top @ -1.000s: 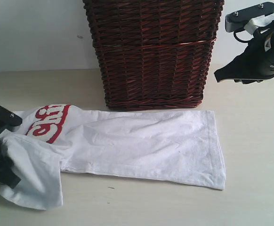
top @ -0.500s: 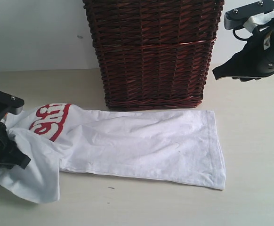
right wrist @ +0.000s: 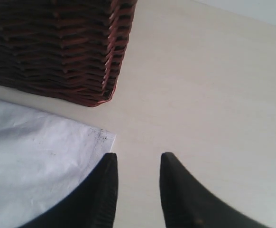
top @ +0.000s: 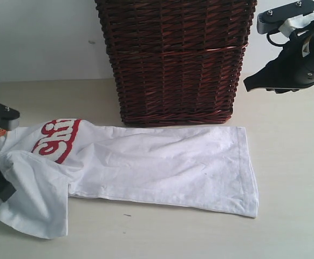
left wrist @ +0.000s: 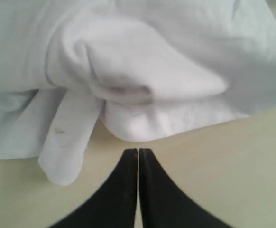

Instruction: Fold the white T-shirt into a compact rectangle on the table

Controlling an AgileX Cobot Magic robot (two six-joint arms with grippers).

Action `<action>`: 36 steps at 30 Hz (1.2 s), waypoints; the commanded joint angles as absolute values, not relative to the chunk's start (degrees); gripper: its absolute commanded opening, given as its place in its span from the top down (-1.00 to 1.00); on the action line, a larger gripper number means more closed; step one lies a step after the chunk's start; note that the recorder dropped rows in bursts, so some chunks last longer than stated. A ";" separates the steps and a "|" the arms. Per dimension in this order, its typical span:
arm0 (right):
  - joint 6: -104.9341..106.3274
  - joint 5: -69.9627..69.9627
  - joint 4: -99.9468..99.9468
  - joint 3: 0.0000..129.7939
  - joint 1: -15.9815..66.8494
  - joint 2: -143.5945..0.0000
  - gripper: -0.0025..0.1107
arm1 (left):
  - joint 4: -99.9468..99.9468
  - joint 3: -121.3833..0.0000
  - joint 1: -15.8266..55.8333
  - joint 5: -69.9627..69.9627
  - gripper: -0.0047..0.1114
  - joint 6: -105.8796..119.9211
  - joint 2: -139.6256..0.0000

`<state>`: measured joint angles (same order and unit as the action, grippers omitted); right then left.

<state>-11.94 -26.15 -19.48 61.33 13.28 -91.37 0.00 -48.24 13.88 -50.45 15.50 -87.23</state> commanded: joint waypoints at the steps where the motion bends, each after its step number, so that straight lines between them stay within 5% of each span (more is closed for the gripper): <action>1: -11.60 -26.34 -19.34 61.71 13.27 -90.83 0.42 | -6.38 -44.43 13.84 -48.36 0.33 16.48 -87.43; 4: -11.60 -26.34 -19.34 61.71 13.27 -90.83 0.42 | -12.67 -41.78 13.84 -41.11 -0.10 12.92 -88.97; 6: -11.60 -26.34 -19.34 61.71 13.27 -90.83 0.42 | -15.19 -41.34 13.84 -36.39 -0.13 7.67 -90.26; 11: -11.60 -25.97 -19.34 61.71 13.27 -90.83 0.42 | -15.40 -41.34 13.84 -30.75 0.09 6.25 -94.83; 18: -11.60 -25.49 -19.34 61.71 13.27 -90.83 0.42 | -15.81 -42.62 13.84 -33.62 0.92 6.25 -101.32; 36: -11.60 -25.10 -19.34 61.71 13.27 -90.83 0.42 | 28.08 -52.23 11.93 -64.70 0.92 47.73 -99.94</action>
